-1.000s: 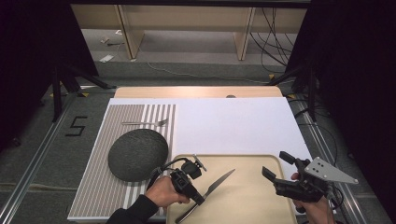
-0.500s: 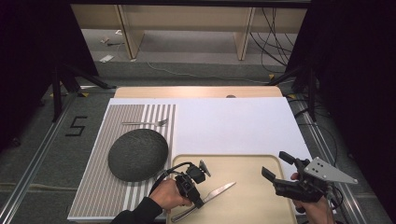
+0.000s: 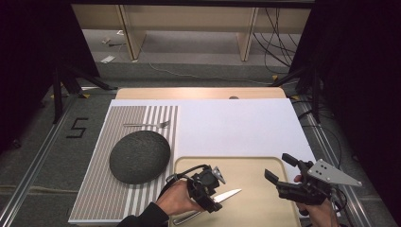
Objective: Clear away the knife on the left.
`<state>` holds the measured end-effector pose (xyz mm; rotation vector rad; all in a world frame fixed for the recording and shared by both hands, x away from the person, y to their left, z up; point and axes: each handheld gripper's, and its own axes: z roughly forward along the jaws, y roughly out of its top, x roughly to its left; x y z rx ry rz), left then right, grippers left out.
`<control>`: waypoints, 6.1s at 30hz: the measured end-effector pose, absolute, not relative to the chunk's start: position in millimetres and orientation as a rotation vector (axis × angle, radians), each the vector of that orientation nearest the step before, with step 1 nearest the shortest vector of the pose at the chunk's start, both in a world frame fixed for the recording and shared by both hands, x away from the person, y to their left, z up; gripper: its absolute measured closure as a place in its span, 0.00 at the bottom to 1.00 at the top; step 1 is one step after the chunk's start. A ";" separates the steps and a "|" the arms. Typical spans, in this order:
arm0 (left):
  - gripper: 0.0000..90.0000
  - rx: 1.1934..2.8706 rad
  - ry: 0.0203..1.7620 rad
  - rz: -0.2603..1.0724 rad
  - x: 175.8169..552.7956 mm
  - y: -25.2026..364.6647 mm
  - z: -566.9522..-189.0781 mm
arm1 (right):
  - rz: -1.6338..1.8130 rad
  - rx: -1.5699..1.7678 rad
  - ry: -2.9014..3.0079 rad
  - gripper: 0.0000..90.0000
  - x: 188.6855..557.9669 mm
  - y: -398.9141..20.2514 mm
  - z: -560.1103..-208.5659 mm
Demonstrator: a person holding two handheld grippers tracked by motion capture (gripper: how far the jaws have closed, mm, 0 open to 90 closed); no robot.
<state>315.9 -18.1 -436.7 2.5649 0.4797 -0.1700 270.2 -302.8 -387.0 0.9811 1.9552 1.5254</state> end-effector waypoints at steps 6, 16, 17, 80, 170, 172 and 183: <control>0.83 2.639 0.424 -0.107 315.7 -38.3 -445.1 | 1.525 0.979 1.956 0.21 270.1 -302.7 -386.9; 1.00 2.702 0.432 -0.076 317.6 -54.2 -458.9 | 1.525 0.977 1.961 0.21 270.0 -301.6 -386.6; 1.00 2.705 0.436 -0.064 316.5 -55.1 -458.4 | 1.526 0.978 1.959 0.21 269.9 -301.7 -386.5; 1.00 2.647 0.890 -0.007 348.9 55.5 -458.7 | 1.531 0.967 1.957 0.21 269.2 -302.2 -386.2; 0.18 1.718 0.655 0.270 303.0 147.7 -405.6 | 1.538 0.969 1.954 0.21 269.0 -302.2 -386.4; 0.18 1.712 0.659 0.271 301.6 149.1 -405.4 | 1.538 0.967 1.955 0.21 268.9 -302.2 -386.4; 0.18 1.719 0.677 0.288 291.4 150.7 -406.4 | 1.536 0.968 1.959 0.21 266.8 -301.8 -386.8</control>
